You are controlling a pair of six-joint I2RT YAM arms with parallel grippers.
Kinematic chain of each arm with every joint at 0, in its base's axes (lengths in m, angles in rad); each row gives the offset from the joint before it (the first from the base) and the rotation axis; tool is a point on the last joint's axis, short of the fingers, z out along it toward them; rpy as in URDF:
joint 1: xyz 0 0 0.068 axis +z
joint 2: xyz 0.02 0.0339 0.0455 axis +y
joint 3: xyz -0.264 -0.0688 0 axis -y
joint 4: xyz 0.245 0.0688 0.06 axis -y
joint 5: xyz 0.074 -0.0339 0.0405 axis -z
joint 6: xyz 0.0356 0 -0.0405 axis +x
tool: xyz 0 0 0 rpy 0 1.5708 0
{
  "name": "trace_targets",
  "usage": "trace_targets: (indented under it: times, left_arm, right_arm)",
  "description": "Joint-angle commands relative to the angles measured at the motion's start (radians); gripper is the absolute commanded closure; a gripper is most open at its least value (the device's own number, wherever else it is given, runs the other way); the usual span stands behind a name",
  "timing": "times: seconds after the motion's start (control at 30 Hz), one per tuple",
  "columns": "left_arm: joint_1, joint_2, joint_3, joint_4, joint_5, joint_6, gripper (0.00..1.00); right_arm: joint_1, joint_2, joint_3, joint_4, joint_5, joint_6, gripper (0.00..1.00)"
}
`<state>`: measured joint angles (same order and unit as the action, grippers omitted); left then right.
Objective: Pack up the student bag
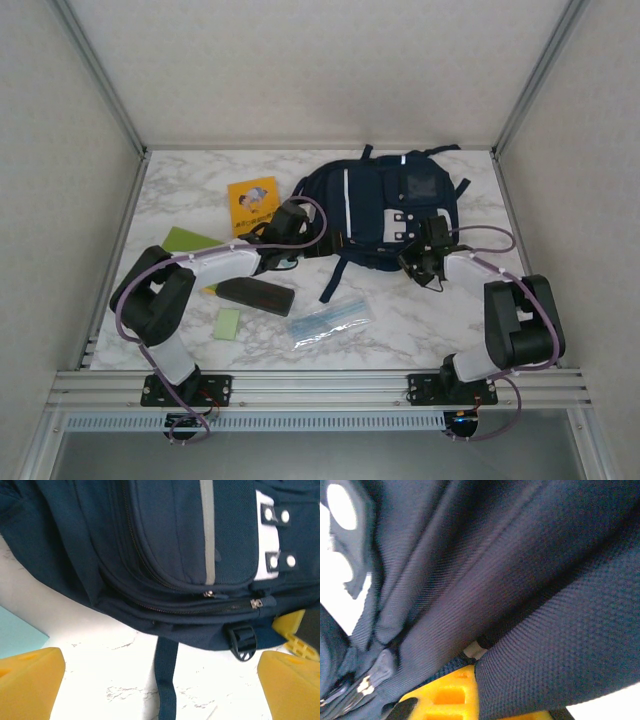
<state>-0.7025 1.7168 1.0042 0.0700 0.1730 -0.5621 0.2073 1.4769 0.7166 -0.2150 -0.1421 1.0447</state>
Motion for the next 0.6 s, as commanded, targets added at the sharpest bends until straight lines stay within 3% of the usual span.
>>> trace_targets:
  times: [0.0,0.23,0.4,0.57]
  left_arm:
    - [-0.022,-0.024,-0.002,0.004,0.067,0.132,0.04]
    - [-0.054,0.010,0.066,0.033,0.149,0.216,0.05]
    - [-0.080,0.047,0.123,0.049,0.129,0.249,0.06]
    - [-0.093,0.095,0.159,0.106,0.085,0.250,0.06]
  right_arm:
    - [-0.006,-0.091,0.159,-0.036,-0.012,-0.103,1.00]
    - [-0.006,-0.033,0.434,-0.220,-0.111,-0.179,1.00]
    - [-0.005,0.031,0.474,-0.171,-0.196,-0.133,1.00]
    - [-0.005,0.035,0.480,-0.138,-0.197,-0.111,1.00]
